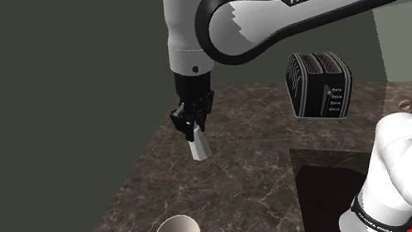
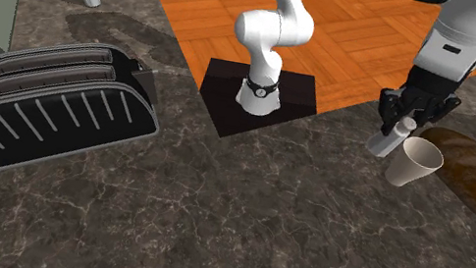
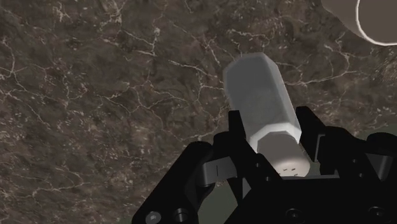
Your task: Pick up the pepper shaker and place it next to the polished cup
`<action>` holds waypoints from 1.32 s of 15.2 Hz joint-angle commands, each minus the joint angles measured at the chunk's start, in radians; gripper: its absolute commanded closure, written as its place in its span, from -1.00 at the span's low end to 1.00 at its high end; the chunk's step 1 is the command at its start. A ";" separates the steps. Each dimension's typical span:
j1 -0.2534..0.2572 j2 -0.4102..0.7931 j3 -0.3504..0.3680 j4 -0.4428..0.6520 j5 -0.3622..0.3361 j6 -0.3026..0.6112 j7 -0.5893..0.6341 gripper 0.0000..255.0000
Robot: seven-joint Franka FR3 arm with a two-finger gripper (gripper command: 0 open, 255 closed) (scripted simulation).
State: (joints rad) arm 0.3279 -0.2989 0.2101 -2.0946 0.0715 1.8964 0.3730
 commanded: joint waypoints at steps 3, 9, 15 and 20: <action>0.035 0.033 0.069 0.037 0.002 0.000 0.105 1.00; 0.058 0.067 0.116 0.033 -0.003 0.039 0.175 1.00; 0.059 0.077 0.121 -0.038 -0.004 0.120 0.177 1.00; 0.060 0.092 0.125 -0.091 -0.007 0.188 0.180 1.00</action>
State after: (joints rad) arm 0.3871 -0.2090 0.3333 -2.1760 0.0651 2.0716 0.5501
